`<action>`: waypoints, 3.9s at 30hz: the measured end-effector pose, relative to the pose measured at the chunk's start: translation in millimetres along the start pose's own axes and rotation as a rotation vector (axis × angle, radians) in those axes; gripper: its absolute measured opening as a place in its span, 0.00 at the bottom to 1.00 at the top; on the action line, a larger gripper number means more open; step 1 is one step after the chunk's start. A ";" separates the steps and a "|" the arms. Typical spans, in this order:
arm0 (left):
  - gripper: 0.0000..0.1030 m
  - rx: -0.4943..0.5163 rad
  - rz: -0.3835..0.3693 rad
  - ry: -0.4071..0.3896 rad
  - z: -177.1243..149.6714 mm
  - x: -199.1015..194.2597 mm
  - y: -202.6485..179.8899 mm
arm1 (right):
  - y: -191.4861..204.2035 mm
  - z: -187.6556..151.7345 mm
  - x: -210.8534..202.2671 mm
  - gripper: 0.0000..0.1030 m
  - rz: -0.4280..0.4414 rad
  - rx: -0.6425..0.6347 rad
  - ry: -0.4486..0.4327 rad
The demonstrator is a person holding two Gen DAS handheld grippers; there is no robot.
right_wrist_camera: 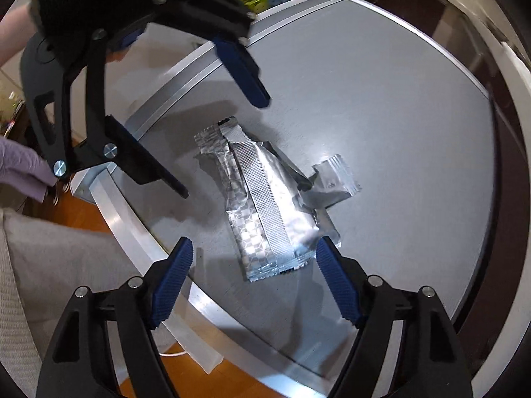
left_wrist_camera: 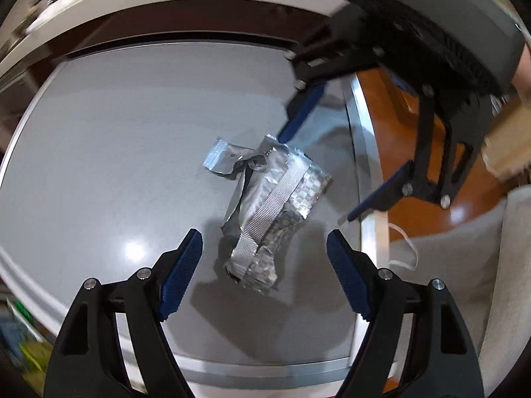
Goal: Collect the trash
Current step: 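Lower both tools to the silver foil wrapper on the cart, then close the right tool on the foil wrapper while the left tool grips it too, then lift the foil wrapper with both tools and carry it over the paper bag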
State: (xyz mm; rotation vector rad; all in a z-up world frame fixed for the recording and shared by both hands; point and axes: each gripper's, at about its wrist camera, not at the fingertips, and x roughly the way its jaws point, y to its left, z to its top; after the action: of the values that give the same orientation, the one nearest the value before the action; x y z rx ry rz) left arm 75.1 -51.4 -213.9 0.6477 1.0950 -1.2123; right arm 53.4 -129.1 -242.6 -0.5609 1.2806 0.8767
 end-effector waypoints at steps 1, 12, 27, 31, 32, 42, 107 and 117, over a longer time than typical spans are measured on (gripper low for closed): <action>0.75 0.024 -0.010 0.006 0.3 3.1 0.9 | -2.4 0.8 2.0 0.73 0.007 0.001 0.007; 0.61 0.135 -0.077 0.009 -2.1 14.9 11.9 | -18.6 9.3 5.9 0.66 0.033 -0.019 -0.005; 0.61 0.221 -0.071 0.036 -8.2 5.1 0.0 | -18.1 25.6 -5.2 0.82 0.030 -0.088 -0.001; 0.61 0.221 -0.068 0.045 -11.9 14.5 -1.7 | -1.7 36.3 11.3 0.84 0.018 -0.163 0.057; 0.61 0.227 -0.067 0.047 -12.2 16.5 -3.0 | 2.5 37.7 15.0 0.84 0.014 -0.176 0.066; 0.44 0.240 -0.050 0.007 -11.8 22.2 -6.9 | 12.3 30.7 12.6 0.50 -0.011 -0.169 0.066; 0.41 0.295 -0.044 -0.110 -26.7 -47.4 0.3 | 25.7 29.3 -24.4 0.62 -0.023 -0.242 0.014; 0.41 0.307 -0.011 -0.098 -24.6 -44.4 -15.9 | 37.6 17.8 -38.7 0.62 -0.063 -0.225 -0.003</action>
State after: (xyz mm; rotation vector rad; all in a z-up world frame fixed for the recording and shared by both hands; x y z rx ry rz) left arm 53.4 -16.3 -180.3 0.8066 0.8385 -1.4214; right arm 31.4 -103.2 -197.1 -0.7732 1.1625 0.9748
